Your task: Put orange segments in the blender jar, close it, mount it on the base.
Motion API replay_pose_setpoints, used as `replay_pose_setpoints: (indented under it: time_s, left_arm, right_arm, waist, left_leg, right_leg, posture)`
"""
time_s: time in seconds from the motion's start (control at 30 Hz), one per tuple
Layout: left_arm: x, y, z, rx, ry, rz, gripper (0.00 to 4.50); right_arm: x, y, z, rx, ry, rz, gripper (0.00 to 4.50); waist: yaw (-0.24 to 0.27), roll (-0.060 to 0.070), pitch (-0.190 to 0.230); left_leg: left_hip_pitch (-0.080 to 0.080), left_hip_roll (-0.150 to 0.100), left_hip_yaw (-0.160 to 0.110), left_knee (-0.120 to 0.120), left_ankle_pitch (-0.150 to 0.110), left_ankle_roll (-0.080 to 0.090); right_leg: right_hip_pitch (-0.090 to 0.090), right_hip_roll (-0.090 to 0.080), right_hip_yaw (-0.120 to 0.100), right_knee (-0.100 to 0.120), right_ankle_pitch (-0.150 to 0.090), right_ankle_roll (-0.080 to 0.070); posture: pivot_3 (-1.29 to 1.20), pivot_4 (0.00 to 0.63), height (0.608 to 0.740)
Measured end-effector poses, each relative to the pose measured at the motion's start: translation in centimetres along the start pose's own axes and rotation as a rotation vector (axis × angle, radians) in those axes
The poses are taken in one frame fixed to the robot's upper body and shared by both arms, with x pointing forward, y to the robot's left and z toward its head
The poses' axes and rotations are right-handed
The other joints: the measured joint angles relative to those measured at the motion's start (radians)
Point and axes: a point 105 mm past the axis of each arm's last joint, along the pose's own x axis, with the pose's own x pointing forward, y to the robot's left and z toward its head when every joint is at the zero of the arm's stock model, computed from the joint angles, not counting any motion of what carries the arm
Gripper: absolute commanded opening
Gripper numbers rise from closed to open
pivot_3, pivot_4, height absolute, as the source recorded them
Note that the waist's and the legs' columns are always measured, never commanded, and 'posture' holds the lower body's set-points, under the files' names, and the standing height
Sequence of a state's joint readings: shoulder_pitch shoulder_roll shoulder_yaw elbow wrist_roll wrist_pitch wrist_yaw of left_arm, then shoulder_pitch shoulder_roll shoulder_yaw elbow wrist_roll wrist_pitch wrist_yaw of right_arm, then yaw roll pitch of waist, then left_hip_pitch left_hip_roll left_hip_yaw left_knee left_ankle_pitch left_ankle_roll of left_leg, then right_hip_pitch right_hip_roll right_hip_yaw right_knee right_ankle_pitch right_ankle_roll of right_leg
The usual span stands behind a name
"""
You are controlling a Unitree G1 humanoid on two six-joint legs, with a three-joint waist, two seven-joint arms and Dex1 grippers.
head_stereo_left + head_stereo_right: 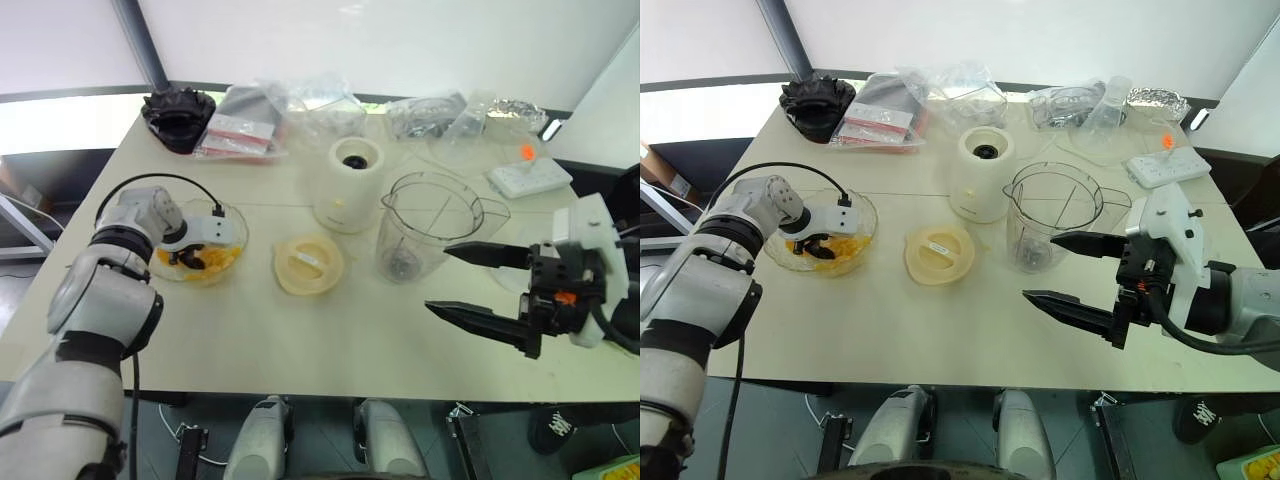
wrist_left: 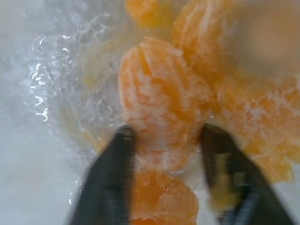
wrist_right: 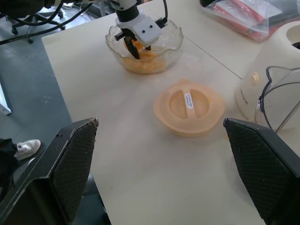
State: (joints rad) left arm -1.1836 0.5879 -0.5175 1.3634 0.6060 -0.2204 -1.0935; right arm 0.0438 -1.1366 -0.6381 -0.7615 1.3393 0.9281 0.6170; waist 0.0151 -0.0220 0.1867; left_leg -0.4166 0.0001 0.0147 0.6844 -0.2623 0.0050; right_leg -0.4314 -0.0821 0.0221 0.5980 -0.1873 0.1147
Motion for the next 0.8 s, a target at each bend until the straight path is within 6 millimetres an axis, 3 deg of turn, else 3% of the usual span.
replay_pose_setpoints:
  time_s: [0.03, 0.07, 0.57, 0.8]
  left_arm:
    - [0.1, 0.0, 0.1, 0.0, -0.001, 0.003, 0.11]
    - [0.1, 0.0, 0.1, -0.002, -0.001, 0.006, 0.04]
    - [-0.5, 0.2, 0.4, -0.112, -0.105, 0.005, 0.04]
    - [-4.1, 2.1, 0.2, -0.242, -0.279, 0.071, 0.04]
  right_arm:
    - [0.0, 0.0, 0.0, -0.001, 0.001, -0.002, 4.5]
    - [0.0, 0.0, 0.0, -0.002, 0.001, -0.003, 4.5]
    - [0.4, -0.6, -0.2, -0.009, 0.003, -0.012, 4.5]
    - [0.9, -1.1, -0.5, -0.019, 0.009, -0.013, 4.5]
  waist:
    - [-0.001, 0.0, 0.0]
    - [-0.001, 0.0, 0.0]
    - [-0.002, -0.001, 0.0]
    - [-0.003, -0.001, 0.001]
  left_leg:
    - [0.001, 0.0, 0.0, 0.0, 0.0, 0.0]
    - [0.002, 0.0, 0.001, 0.0, 0.0, 0.0]
    - [0.0, 0.001, 0.001, 0.0, 0.0, 0.0]
    - [-0.005, 0.001, 0.001, 0.0, 0.0, 0.0]
  right_leg:
    - [0.001, 0.0, 0.0, 0.0, 0.0, 0.0]
    - [0.001, 0.0, 0.0, 0.0, 0.0, 0.0]
    - [0.0, 0.0, 0.0, -0.002, 0.0, 0.0]
    - [-0.004, 0.0, 0.0, -0.001, 0.0, 0.0]
  posture:
    - [0.0, 0.15, 0.74]
    - [0.0, 0.15, 0.74]
    - [0.0, 0.15, 0.74]
    - [0.0, 0.15, 0.74]
